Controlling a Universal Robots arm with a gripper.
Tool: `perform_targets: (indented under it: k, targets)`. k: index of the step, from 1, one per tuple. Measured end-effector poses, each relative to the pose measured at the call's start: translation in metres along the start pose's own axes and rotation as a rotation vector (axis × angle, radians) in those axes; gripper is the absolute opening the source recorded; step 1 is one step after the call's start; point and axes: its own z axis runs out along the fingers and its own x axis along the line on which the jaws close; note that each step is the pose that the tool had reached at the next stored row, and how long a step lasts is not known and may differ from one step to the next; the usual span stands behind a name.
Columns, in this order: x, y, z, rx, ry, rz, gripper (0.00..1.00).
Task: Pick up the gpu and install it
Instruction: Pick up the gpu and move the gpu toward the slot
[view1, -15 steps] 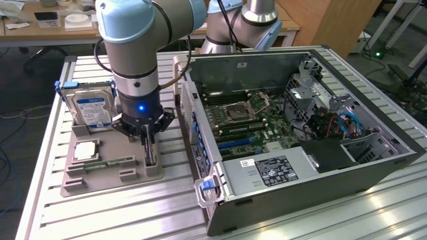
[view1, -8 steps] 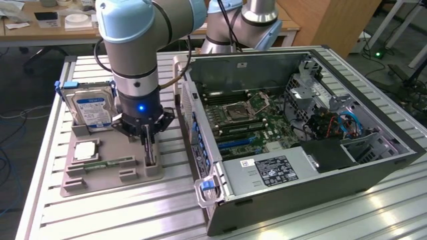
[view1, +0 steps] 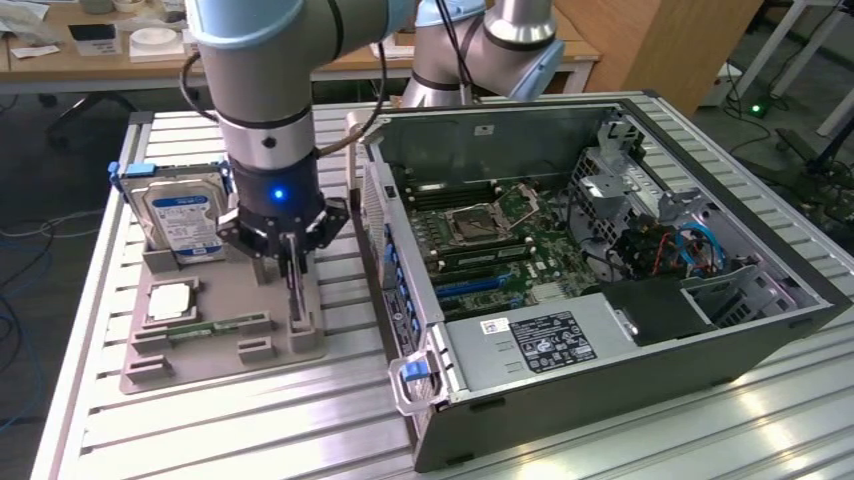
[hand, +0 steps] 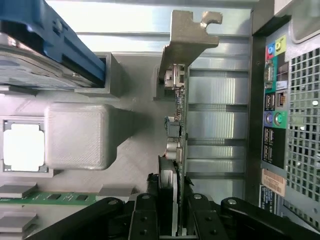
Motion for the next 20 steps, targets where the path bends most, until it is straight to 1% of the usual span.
perform_targets:
  k: [20]
  targets:
    - [0.000,0.0038,-0.0906,0.0000,-0.0001,0.000,0.27]
